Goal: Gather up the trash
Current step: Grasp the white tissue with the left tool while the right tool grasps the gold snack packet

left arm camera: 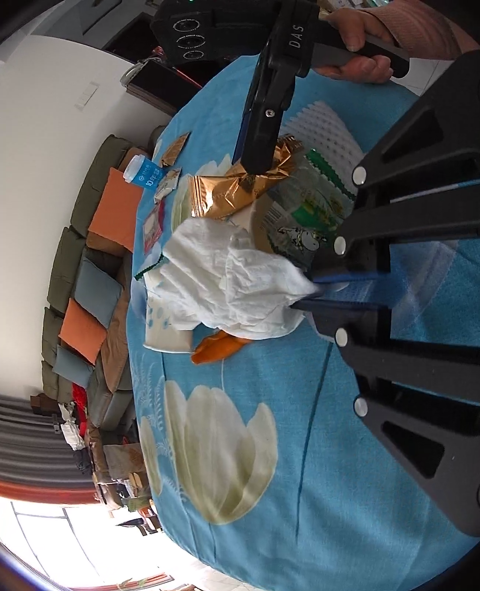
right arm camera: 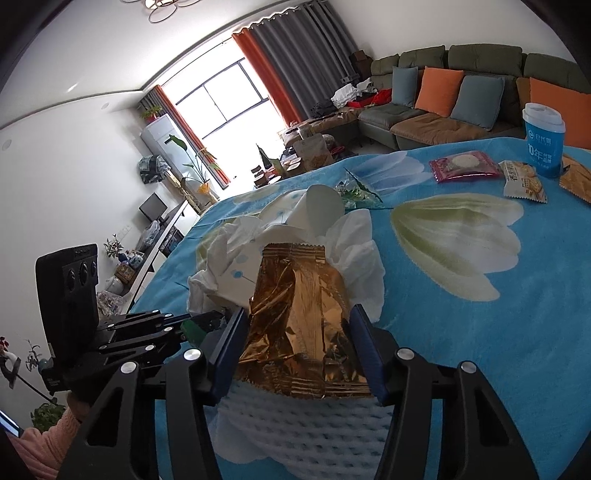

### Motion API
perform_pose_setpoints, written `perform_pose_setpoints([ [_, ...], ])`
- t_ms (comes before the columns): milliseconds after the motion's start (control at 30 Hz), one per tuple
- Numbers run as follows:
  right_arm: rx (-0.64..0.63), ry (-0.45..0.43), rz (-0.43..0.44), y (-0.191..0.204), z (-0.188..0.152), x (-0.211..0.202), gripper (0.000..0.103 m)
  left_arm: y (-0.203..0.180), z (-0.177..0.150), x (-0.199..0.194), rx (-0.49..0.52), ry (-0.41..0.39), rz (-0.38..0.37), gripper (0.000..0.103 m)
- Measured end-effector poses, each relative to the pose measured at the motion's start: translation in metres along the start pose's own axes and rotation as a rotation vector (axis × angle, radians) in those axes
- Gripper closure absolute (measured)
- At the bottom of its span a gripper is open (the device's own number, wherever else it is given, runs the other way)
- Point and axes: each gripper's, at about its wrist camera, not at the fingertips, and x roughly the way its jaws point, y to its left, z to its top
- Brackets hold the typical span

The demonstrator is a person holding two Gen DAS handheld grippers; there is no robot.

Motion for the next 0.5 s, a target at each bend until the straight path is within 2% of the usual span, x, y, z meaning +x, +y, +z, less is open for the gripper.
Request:
perform_pose_setpoints([
  [100, 0.0, -0.006, -0.006, -0.001, -0.003, -0.002, 0.06, 0.004, -0.001, -0.003, -0.022, -0.016, -0.011, 0.099],
  [167, 0.004, -0.007, 0.003, -0.002, -0.003, -0.005, 0.073, 0.006, -0.002, -0.007, -0.031, -0.029, -0.011, 0.099],
  [500, -0.028, -0.069, 0.012, 0.009, 0.002, -0.025, 0.074, 0.017, -0.01, -0.043, -0.056, -0.106, 0.016, 0.099],
])
